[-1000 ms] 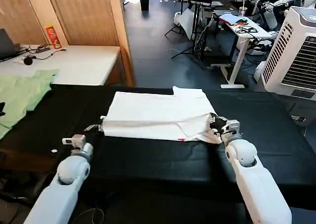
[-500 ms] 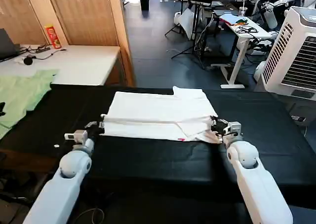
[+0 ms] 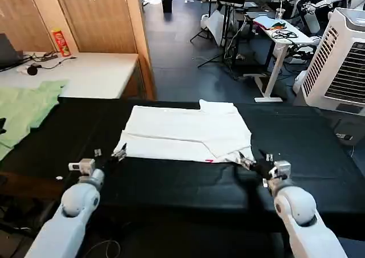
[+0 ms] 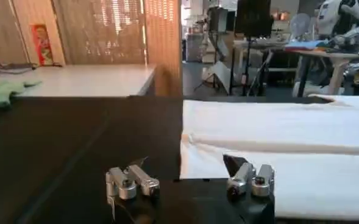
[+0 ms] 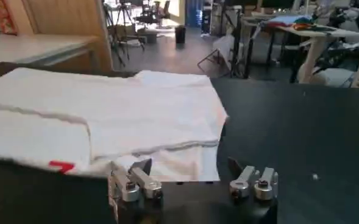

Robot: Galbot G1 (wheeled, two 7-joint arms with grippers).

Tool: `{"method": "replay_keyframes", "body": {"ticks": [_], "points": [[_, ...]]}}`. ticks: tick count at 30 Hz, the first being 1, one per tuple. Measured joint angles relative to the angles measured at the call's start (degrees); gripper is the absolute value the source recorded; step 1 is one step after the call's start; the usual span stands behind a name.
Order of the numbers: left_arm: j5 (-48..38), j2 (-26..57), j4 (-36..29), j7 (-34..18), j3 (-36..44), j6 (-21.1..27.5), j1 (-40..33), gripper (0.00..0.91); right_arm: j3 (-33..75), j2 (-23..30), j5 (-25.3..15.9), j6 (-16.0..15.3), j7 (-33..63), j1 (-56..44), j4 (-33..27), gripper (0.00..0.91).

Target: Fold and organize the clothes.

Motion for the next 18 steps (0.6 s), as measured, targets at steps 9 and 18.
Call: {"method": "replay_keyframes", "body": {"ticks": [9,18], "points": [[-0.6,-0.1,-0.7,0.6,-0.7,0.6,1.7,0.000,0.3,0.4,-0.2,0.3,0.2,-1.5,1.1,0.098],[0.2,0.2,-2.4,1.1,-0.9,1.4,3.5,0.000,1.4,0.4,0.0,-0.1,1.8,-3.5,3.5,0.078]]}}
